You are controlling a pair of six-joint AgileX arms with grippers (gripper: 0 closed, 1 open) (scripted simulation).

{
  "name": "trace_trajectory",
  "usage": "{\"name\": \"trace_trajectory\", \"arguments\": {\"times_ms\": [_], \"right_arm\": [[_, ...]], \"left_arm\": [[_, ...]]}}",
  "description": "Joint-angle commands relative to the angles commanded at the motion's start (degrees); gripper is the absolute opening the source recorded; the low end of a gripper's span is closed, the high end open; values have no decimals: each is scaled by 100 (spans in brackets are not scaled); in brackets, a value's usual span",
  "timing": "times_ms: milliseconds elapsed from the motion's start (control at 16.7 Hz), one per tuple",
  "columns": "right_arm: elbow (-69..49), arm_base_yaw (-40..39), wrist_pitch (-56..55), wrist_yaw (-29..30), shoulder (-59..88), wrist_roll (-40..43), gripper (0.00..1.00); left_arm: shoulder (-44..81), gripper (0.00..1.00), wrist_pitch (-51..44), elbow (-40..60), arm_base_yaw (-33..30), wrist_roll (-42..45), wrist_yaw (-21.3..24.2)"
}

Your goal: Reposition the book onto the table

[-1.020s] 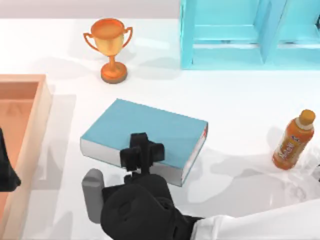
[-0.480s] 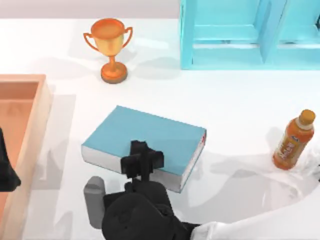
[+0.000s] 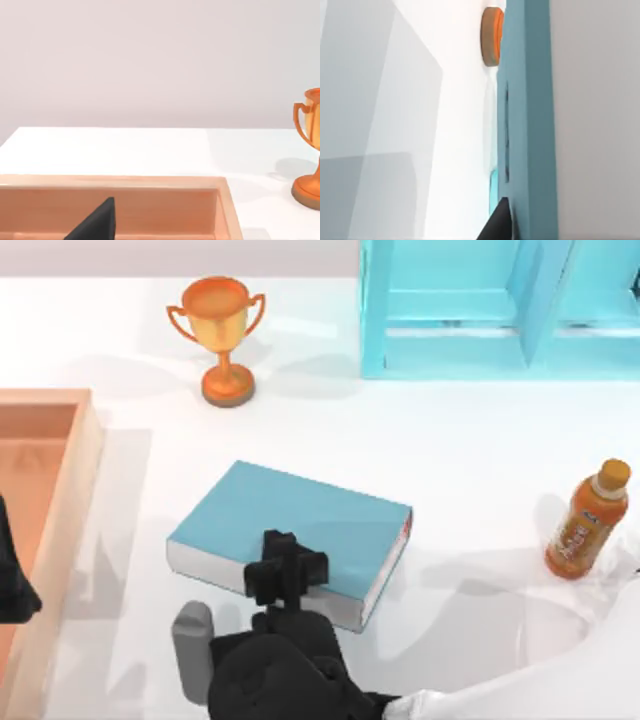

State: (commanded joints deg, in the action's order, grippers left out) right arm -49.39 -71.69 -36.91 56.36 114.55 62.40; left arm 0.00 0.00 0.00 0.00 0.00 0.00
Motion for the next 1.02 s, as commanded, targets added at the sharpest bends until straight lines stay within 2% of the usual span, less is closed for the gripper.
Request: {"name": "trace_trajectory", "arguments": {"times_ms": [660,1020], "right_arm": [[0,0,0,0,0,0,98],[0,0,0,0,0,0,100]], "left_arm": [[0,100,0,0,0,0,0],[0,100,0,0,0,0,0]]}}
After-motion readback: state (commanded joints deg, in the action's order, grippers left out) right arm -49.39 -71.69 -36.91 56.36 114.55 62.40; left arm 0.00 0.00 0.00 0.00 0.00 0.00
